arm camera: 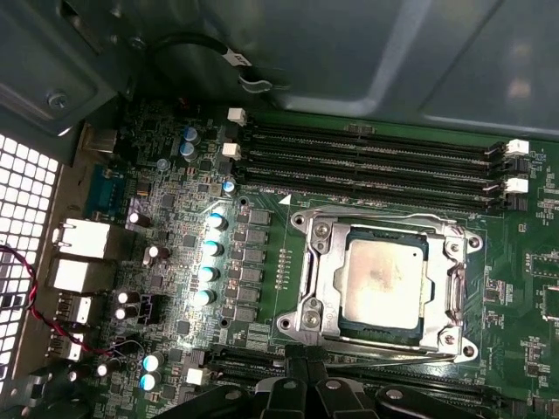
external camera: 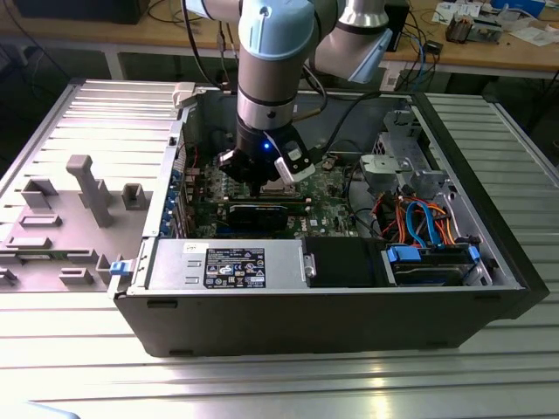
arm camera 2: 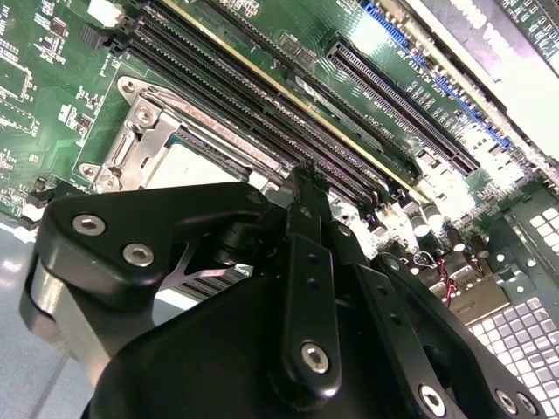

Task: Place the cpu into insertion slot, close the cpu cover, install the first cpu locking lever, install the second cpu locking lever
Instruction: 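Install the second cpu locking lever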

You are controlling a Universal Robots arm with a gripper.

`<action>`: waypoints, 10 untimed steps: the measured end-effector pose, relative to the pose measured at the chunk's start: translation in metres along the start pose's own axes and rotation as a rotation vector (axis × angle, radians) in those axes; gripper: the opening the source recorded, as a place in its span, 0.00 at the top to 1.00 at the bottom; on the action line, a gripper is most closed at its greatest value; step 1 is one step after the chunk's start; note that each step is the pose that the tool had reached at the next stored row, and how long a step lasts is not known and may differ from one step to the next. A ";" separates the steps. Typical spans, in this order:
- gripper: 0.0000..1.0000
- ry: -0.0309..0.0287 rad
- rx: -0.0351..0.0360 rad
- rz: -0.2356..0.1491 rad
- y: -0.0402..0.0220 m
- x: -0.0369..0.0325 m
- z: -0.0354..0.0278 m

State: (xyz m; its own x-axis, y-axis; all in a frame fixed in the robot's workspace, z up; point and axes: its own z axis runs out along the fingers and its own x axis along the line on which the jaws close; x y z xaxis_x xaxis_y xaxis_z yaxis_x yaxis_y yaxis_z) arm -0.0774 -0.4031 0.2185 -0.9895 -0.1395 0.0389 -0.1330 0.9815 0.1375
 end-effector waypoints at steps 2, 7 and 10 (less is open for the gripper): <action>0.89 0.0000 -0.0001 0.000 0.0000 0.0000 0.0000; 0.89 -0.0007 -0.0062 0.000 -0.0001 0.0001 -0.0001; 0.89 -0.0017 -0.0123 -0.001 -0.0010 0.0001 -0.0001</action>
State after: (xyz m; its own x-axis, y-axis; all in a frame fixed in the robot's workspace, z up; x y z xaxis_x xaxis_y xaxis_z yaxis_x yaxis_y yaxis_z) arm -0.0773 -0.4041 0.2185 -0.9894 -0.1401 0.0371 -0.1331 0.9797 0.1497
